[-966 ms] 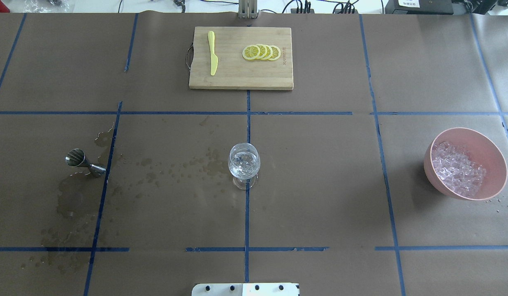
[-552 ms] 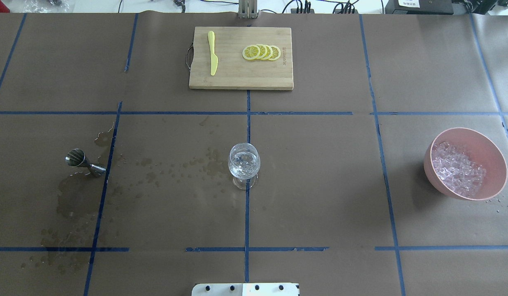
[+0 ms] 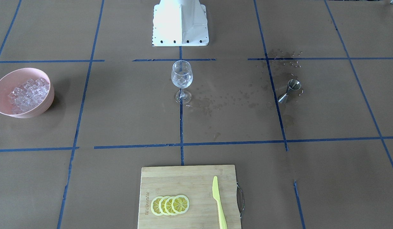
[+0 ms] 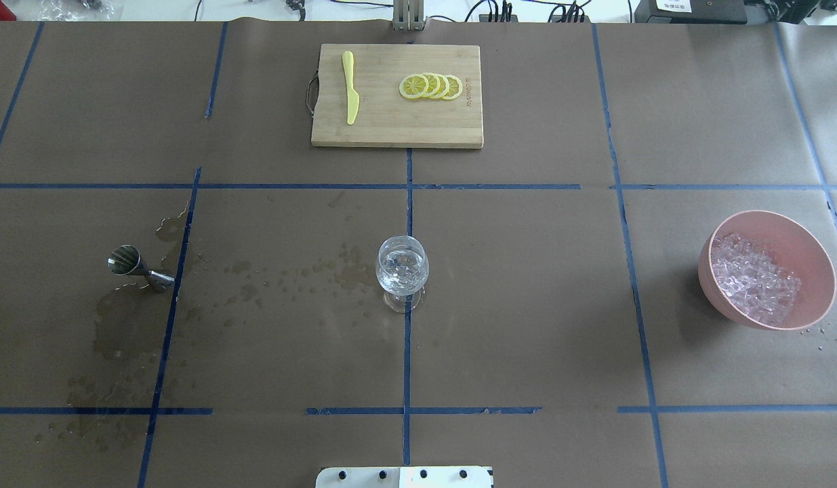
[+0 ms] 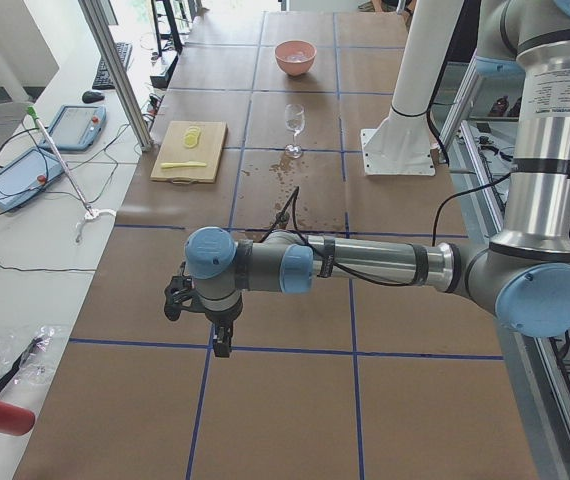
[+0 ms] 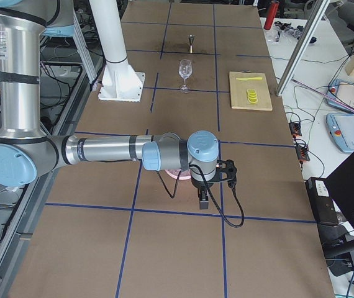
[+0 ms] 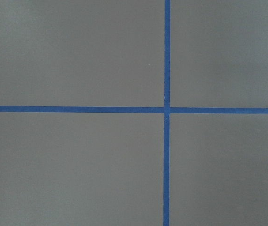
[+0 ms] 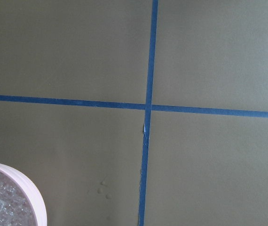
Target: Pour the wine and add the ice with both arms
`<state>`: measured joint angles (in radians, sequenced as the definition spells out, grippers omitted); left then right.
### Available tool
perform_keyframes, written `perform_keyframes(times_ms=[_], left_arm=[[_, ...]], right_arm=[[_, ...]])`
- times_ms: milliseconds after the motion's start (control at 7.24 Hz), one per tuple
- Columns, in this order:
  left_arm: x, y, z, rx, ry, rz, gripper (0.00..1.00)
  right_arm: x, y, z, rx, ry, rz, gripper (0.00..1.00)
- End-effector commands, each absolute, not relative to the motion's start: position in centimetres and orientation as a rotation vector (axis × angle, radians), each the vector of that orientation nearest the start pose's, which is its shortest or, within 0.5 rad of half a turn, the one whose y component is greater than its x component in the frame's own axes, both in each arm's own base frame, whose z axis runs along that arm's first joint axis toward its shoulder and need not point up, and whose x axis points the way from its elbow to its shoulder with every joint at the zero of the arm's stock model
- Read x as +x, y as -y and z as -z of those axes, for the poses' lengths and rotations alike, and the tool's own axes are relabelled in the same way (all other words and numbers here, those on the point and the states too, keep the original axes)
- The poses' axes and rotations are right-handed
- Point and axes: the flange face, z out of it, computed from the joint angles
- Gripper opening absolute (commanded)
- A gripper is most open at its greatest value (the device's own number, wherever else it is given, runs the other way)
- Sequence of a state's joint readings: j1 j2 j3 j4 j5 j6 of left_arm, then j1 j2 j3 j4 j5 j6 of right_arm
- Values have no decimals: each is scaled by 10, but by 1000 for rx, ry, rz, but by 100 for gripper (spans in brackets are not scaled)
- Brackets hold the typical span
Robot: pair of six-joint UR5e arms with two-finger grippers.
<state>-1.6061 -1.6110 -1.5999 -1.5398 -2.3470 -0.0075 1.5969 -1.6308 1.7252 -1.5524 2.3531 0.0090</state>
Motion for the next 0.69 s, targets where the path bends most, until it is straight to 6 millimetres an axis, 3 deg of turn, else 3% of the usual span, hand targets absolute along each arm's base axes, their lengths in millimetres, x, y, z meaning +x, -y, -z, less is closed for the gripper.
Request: perform_keyframes(times_ms=[0, 552], left_arm=[[-81, 507, -629, 46, -776, 26, 100], [-81, 509, -645, 66, -775, 15, 100]], right_arm=[[75, 470, -610, 111, 781, 10, 100], [75, 469, -610, 110, 785, 11, 100]])
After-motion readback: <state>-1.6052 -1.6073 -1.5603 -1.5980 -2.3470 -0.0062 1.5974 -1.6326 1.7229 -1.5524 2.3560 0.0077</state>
